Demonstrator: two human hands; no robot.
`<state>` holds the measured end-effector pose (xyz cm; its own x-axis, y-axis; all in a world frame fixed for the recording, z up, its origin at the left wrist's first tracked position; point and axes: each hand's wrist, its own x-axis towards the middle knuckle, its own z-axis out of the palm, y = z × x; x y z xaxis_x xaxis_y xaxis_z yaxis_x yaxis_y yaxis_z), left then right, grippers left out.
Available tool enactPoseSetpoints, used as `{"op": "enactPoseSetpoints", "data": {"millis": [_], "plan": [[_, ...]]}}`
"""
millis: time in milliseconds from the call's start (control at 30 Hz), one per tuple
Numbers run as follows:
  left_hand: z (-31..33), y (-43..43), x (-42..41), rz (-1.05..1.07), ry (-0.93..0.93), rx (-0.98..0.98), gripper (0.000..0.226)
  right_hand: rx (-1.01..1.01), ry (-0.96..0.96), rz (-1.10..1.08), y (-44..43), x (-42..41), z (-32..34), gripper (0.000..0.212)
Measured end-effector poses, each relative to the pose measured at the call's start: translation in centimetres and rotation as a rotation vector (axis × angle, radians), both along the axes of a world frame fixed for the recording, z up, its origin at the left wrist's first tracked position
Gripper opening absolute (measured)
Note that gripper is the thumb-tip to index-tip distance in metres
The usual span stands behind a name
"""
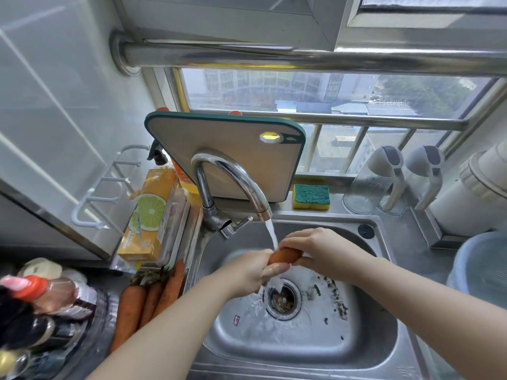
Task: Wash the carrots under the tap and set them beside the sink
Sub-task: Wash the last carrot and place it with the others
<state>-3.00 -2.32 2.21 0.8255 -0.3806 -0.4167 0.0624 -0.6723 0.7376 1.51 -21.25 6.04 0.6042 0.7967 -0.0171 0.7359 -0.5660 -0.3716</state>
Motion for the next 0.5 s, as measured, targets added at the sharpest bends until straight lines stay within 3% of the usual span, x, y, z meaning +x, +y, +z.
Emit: {"op": "enactPoseSetpoints", "data": {"millis": [67,133,233,300,433,500], "plan": [[0.5,0.5,0.4,0.02,0.082,-0.059,0.032,0.033,-0.06,0.018,-0.2,0.1,-0.1,0.031],[0.6,0.7,0.7,-0.021,0.012,0.09,0.032,0.023,-0.003,-0.063,-0.2,0.1,-0.3,0.032],[0.7,0.0,0.9,-0.1,-0.268,0.494,0.037,0.033,0.066,-0.16,0.1,0.3,-0.6,0.027],[0.4,-0.5,0.6,-0.13,-0.404,0.651,0.04,-0.013,0.061,-0.182,0.2,0.5,-0.7,0.027],[-1.5,-0.2,-0.3,-0.077,-0.874,0.792,0.032,-0.009,0.207,-0.225,0.7,0.7,-0.7,0.036],[-2.1,-0.1,-0.7,-0.012,-0.938,0.773,0.023,-0.042,0.181,-0.219,1.1,0.4,-0.9,0.039]]}}
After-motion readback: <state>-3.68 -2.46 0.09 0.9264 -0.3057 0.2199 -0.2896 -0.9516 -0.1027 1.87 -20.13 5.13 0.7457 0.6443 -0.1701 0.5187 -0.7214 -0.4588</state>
